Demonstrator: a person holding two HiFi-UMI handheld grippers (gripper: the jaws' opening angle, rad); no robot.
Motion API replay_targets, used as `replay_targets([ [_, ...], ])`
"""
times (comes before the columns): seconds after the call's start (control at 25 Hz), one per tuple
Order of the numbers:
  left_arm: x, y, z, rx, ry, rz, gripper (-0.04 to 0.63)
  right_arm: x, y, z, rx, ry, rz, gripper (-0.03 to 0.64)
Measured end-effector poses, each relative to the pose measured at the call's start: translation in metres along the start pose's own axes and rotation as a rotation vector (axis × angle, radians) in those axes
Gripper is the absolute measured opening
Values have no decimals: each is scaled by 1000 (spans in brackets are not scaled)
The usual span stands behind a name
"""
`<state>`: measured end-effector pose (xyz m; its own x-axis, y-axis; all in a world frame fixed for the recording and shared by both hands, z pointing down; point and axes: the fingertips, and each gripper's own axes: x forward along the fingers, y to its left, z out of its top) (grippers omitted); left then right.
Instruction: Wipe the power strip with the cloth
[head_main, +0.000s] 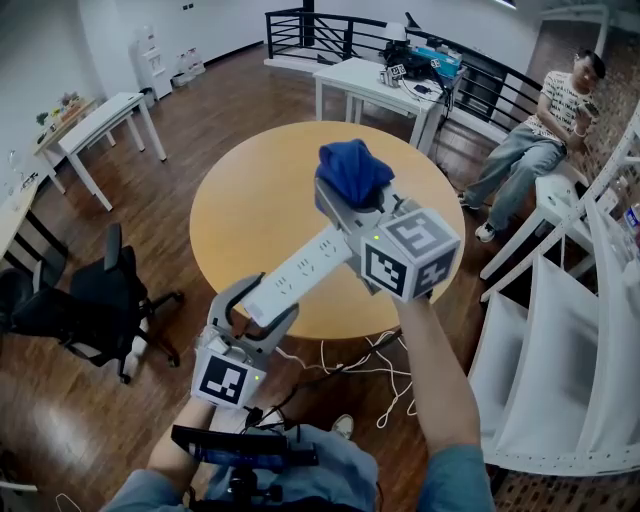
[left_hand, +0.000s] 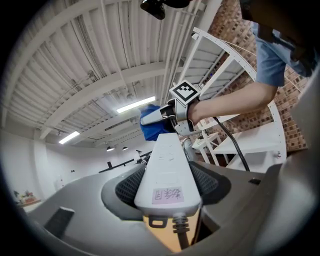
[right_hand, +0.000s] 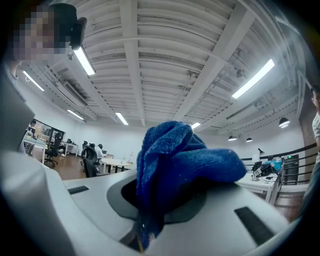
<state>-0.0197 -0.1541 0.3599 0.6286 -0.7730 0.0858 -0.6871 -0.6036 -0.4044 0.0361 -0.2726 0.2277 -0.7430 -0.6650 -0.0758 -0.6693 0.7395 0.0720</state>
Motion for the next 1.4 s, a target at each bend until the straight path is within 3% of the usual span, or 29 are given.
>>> replay_targets([
  [0.4, 7, -3, -6, 21, 29, 6, 284, 13, 18, -3, 43, 17, 40, 57],
  [0.76, 13, -1, -14, 18, 52, 16, 284, 17, 39, -12, -1, 54, 55, 57],
  [1.4, 20, 2, -12, 36, 68, 19, 284, 31, 120, -30, 50, 56, 224, 57],
])
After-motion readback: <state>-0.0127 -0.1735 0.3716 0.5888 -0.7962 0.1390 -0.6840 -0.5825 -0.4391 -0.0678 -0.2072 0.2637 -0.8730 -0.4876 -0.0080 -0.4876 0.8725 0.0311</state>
